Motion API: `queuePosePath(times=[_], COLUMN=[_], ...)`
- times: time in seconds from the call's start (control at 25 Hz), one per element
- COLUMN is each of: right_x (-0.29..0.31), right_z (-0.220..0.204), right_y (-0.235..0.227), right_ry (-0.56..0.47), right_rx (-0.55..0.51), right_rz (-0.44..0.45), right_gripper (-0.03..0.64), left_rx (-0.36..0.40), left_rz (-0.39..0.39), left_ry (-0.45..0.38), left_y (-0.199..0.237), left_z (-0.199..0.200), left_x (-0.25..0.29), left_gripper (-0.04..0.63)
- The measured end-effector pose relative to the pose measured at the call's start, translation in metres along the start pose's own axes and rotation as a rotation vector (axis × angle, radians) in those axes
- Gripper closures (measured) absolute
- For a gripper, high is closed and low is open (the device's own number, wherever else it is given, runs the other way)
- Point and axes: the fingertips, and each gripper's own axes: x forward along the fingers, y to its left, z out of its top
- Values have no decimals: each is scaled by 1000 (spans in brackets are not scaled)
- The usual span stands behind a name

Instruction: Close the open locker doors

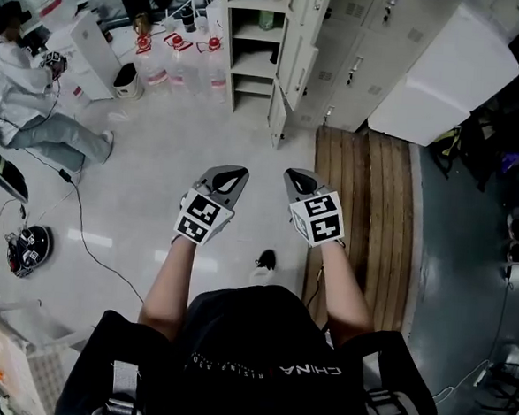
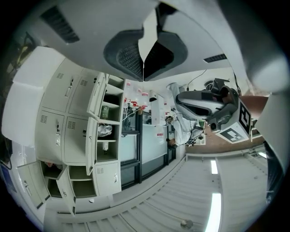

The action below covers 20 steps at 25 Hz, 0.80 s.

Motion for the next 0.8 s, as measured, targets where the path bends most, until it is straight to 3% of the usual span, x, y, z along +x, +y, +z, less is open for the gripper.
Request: queuePosePath(times=[0.48,0.8], right_x=[49,83], right_z=[21,26], right_y=[-88,-103], right_ry=[-8,4], right_rx=[20,58], right_rz=[59,59], right_gripper=[588,588], left_rx=[-33,-48], left_rz=[15,17], left_ry=[37,44], left_y=[29,64], left_z=[26,23], left_x=[98,119], left_gripper=[575,575])
